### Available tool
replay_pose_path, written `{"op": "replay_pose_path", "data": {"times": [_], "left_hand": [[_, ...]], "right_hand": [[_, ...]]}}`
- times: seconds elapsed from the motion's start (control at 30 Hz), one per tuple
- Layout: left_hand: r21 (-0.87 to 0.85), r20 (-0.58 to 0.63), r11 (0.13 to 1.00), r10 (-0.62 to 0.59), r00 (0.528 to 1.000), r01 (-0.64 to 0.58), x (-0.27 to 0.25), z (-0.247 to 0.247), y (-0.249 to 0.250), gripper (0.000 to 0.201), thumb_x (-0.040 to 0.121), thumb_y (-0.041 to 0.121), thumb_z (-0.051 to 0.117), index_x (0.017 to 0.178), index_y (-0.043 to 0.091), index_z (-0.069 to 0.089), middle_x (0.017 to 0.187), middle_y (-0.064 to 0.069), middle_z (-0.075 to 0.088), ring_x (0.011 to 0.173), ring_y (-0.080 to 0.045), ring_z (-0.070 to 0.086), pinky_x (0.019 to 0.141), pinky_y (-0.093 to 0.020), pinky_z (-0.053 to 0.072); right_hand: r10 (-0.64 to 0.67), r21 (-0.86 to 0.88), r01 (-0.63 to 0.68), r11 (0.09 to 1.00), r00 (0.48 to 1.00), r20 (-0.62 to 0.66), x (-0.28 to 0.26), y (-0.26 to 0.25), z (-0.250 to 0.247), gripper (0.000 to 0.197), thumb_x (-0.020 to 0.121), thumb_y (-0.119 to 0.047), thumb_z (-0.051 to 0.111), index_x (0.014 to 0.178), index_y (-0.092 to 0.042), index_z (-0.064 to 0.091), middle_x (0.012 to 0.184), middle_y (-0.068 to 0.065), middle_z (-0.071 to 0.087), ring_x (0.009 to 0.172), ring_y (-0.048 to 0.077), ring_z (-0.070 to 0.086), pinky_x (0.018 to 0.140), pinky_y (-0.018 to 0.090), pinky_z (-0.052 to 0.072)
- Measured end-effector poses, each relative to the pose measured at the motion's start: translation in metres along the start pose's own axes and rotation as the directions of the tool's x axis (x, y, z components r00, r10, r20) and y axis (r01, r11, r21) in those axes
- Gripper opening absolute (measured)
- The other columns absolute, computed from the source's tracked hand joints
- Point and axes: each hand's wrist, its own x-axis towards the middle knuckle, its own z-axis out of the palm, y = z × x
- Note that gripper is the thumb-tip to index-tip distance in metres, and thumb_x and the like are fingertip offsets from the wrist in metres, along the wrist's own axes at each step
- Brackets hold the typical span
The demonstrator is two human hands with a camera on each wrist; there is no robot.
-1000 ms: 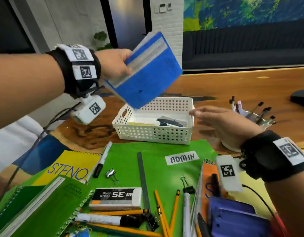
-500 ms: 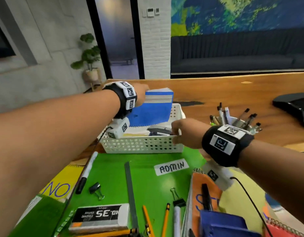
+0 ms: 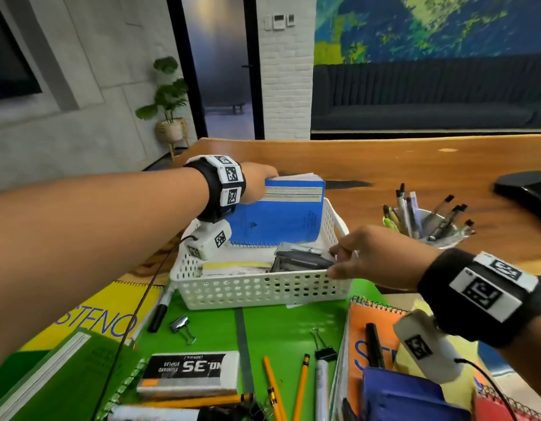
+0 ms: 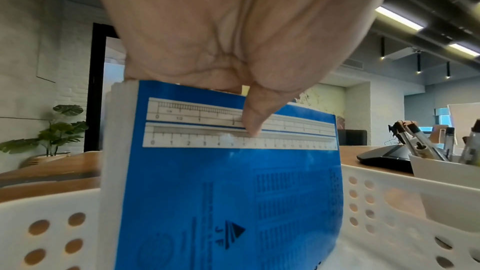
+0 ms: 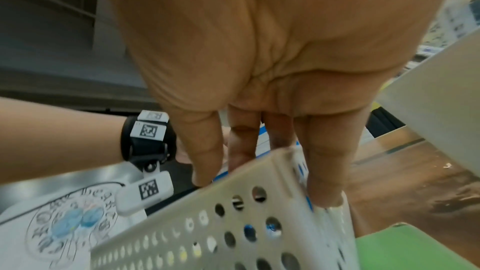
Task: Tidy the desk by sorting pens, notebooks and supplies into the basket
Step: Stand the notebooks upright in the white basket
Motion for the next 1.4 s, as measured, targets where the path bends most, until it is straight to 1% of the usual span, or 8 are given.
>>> {"op": "replay_pose_path", "data": {"times": [0.3, 0.47, 0.6, 0.8, 0.93, 1.1, 1.27, 1.4], "left_hand": [[-0.097, -0.112, 0.995, 0.009, 0.994, -0.02, -0.01, -0.029, 0.002, 0.044, 0.091, 0.034, 0.069, 0.132, 0.028, 0.056, 0.125, 0.006, 0.062, 0.11, -0.017, 0.06, 0.089, -0.029, 0.047], [-0.07, -0.18, 0.996, -0.071, 0.981, 0.059, -0.059, -0.048, -0.033, 0.016, 0.085, 0.028, 0.074, 0.1, 0.025, 0.069, 0.093, 0.007, 0.067, 0.083, -0.013, 0.063, 0.067, -0.024, 0.045], [0.122, 0.108, 0.969, -0.229, 0.967, 0.216, -0.123, -0.028, -0.079, 0.018, 0.077, 0.03, 0.08, 0.088, 0.018, 0.072, 0.084, 0.0, 0.074, 0.073, -0.015, 0.067, 0.062, -0.027, 0.054], [0.126, 0.654, 0.988, -0.151, 0.741, 0.091, -0.215, 0.043, -0.12, 0.07, 0.058, 0.053, 0.089, 0.121, 0.043, 0.061, 0.115, 0.02, 0.061, 0.1, -0.009, 0.063, 0.087, -0.028, 0.052], [0.067, 0.593, 0.996, -0.086, 0.801, 0.057, -0.231, 0.06, -0.125, 0.059, 0.06, 0.049, 0.09, 0.111, 0.042, 0.062, 0.109, 0.013, 0.063, 0.102, -0.009, 0.062, 0.09, -0.027, 0.051], [0.019, 0.54, 0.999, -0.049, 0.841, 0.046, -0.234, 0.041, -0.126, 0.043, 0.07, 0.038, 0.088, 0.102, 0.03, 0.061, 0.09, 0.01, 0.058, 0.063, 0.006, 0.052, 0.053, -0.008, 0.039], [-0.248, 0.482, 0.969, 0.124, 0.867, -0.001, -0.239, -0.015, -0.116, 0.016, 0.088, 0.033, 0.075, 0.102, 0.032, 0.068, 0.098, 0.008, 0.075, 0.091, -0.015, 0.071, 0.084, -0.034, 0.057], [-0.249, 0.375, 0.955, 0.25, 0.893, -0.162, -0.239, -0.065, -0.073, 0.008, 0.096, 0.025, 0.063, 0.103, 0.03, 0.065, 0.098, 0.014, 0.071, 0.092, -0.007, 0.068, 0.082, -0.019, 0.052]], "right_hand": [[0.054, 0.05, -0.054, 0.997, 0.998, -0.012, 0.005, 0.001, 0.004, 0.044, 0.077, -0.059, 0.076, 0.072, -0.015, 0.073, 0.094, 0.004, 0.076, 0.084, 0.024, 0.071, 0.078, 0.045, 0.06], [0.056, 0.016, -0.056, 0.998, 0.998, -0.014, 0.004, -0.004, 0.003, 0.044, 0.08, -0.056, 0.074, 0.076, -0.013, 0.075, 0.091, 0.009, 0.076, 0.084, 0.029, 0.07, 0.076, 0.042, 0.058], [0.073, -0.025, -0.074, 0.997, 0.997, -0.012, -0.001, -0.008, 0.005, 0.043, 0.082, -0.057, 0.072, 0.078, -0.014, 0.075, 0.089, 0.008, 0.075, 0.083, 0.026, 0.069, 0.077, 0.04, 0.057], [0.086, -0.099, -0.091, 0.991, 0.995, -0.045, -0.002, -0.015, 0.001, 0.042, 0.081, -0.059, 0.072, 0.074, -0.017, 0.075, 0.081, 0.005, 0.074, 0.077, 0.024, 0.068, 0.077, 0.041, 0.058], [0.104, -0.107, -0.107, 0.989, 0.994, -0.032, -0.002, -0.016, -0.001, 0.041, 0.082, -0.057, 0.072, 0.079, -0.017, 0.076, 0.079, 0.005, 0.074, 0.076, 0.023, 0.067, 0.076, 0.038, 0.056], [0.109, -0.123, -0.113, 0.986, 0.993, -0.038, -0.003, -0.014, 0.0, 0.043, 0.084, -0.058, 0.07, 0.082, -0.015, 0.075, 0.081, 0.006, 0.074, 0.079, 0.025, 0.069, 0.078, 0.039, 0.057], [0.084, -0.239, -0.092, 0.967, 0.995, -0.045, -0.015, -0.027, -0.001, 0.036, 0.09, -0.055, 0.064, 0.087, -0.019, 0.073, 0.091, 0.006, 0.072, 0.081, 0.022, 0.064, 0.076, 0.035, 0.054], [-0.168, -0.109, 0.148, 0.983, 0.965, -0.203, -0.037, -0.082, -0.007, 0.038, 0.081, -0.06, 0.07, 0.109, -0.035, 0.069, 0.123, -0.018, 0.065, 0.105, 0.008, 0.062, 0.095, 0.032, 0.05]]}}
